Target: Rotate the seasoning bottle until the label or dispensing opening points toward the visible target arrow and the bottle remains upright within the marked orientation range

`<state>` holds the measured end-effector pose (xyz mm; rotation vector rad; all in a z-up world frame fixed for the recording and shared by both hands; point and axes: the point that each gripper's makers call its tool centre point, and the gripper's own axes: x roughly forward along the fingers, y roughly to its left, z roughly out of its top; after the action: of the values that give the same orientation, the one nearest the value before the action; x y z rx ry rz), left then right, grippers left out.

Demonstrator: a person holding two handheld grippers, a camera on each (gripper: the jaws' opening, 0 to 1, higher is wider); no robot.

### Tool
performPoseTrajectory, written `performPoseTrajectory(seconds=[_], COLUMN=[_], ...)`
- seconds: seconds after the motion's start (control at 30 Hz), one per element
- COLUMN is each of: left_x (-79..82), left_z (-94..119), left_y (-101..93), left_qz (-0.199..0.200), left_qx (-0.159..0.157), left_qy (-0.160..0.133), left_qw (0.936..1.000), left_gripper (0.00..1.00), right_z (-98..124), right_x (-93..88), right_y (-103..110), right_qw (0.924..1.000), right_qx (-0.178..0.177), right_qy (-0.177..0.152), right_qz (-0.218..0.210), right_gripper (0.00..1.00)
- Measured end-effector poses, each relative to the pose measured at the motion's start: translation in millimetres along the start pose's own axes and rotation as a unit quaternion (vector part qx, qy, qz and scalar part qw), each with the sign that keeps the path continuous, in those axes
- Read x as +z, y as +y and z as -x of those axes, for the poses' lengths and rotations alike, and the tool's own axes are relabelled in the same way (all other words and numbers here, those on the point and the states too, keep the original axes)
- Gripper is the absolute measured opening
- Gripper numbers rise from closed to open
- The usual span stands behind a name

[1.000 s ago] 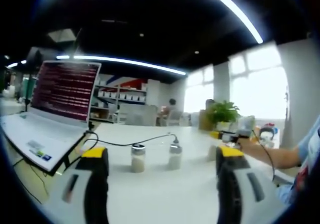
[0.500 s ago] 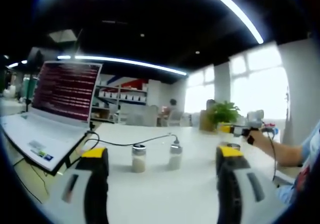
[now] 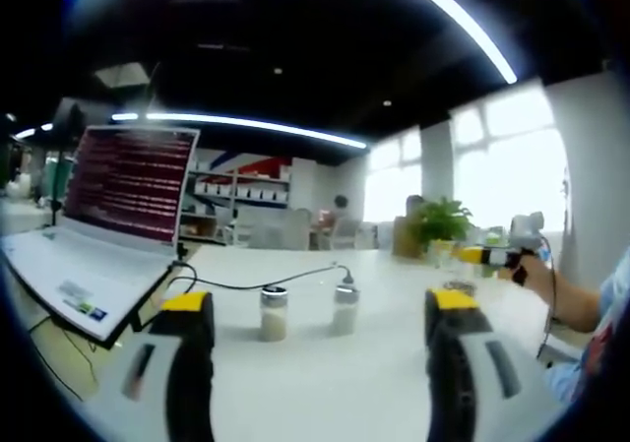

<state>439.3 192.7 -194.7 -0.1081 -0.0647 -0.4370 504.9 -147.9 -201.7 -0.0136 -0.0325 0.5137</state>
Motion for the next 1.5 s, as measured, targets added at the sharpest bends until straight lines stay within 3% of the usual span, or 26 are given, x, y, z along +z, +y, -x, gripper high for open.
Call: performPoseTrajectory(seconds=[0.2,0.63,1.2,1.5], left_x=[-0.7,-1.1,-3.5,-5.5], left_z=[-0.3,0.8,0.0,-1.4], left_y=[-0.3,-0.6,-1.0,-3.8], left_qz=[0.0,0.001,-0.001,0.0], left_qx=[-0.001,-0.002,-0.002,-0.007], left_qy=[0.001,0.001,0.006,0.009], left_qw=[1.0,1.0,1.0,0.9999], left_gripper=[0.93,0.92,0.92,0.92], right_z=[14.7,22.1,20.0,22.5], right_x=[-7.9,-18.5,-48.9,-51.8], right_y=[10.0,25.8,29.8,22.7], right_qw=[1.0,0.9997,0.9989,0.9996], right_qx=[0.005,0.023,0.042,0.027], right_qy=[0.005,0.008,0.016,-0.01], right_qz=[0.005,0.005,-0.012,-0.004], right_gripper=[0.43,0.43,0.43,0.43])
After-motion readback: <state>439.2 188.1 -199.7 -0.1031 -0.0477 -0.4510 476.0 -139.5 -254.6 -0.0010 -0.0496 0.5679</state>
